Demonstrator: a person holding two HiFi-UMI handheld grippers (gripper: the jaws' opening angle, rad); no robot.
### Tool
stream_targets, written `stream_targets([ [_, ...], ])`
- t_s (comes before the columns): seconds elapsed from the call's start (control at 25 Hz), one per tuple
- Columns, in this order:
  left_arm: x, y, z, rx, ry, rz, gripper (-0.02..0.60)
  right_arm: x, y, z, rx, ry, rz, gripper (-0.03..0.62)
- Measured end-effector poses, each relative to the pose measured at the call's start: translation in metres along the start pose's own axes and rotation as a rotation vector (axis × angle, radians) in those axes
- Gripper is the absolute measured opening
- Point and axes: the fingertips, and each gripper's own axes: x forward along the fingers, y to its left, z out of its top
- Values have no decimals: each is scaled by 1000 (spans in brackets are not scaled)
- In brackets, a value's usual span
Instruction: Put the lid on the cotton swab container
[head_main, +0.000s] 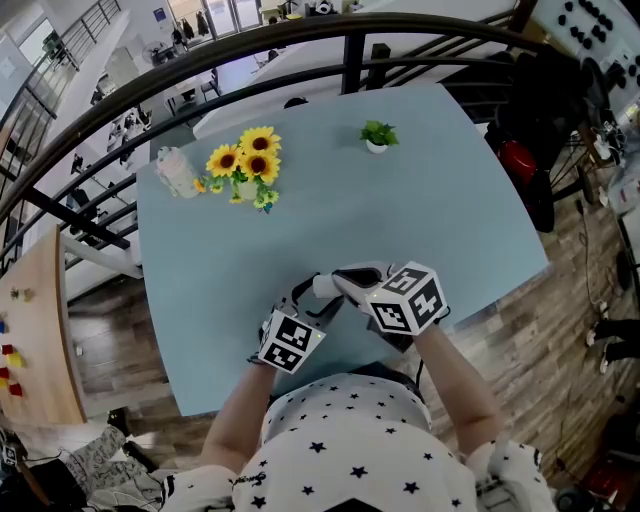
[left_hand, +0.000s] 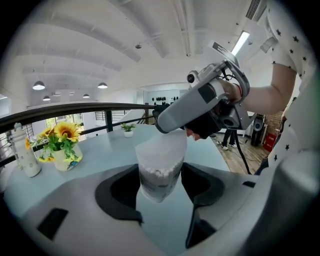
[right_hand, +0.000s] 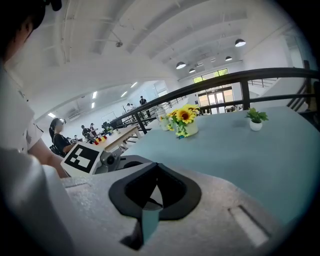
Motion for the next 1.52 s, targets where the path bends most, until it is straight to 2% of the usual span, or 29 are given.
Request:
stream_targets([
  [0.28, 7, -2, -5, -3, 29, -4, 259, 0, -1, -10, 27, 4, 2, 6],
  [0.76, 32, -5, -34, -5, 106, -42, 259, 16, -24, -38, 98, 23, -19, 6],
  [1.04, 41, -6, -43, 0, 126, -63, 261, 22, -30, -45, 124, 39, -11, 6],
  [1.32, 46, -3, -45, -35, 119, -68, 264, 27, -30, -49, 135, 54, 0, 6],
  [1.52, 50, -4, -50, -11, 139, -58, 264, 29, -30, -52, 144, 62, 11, 6],
])
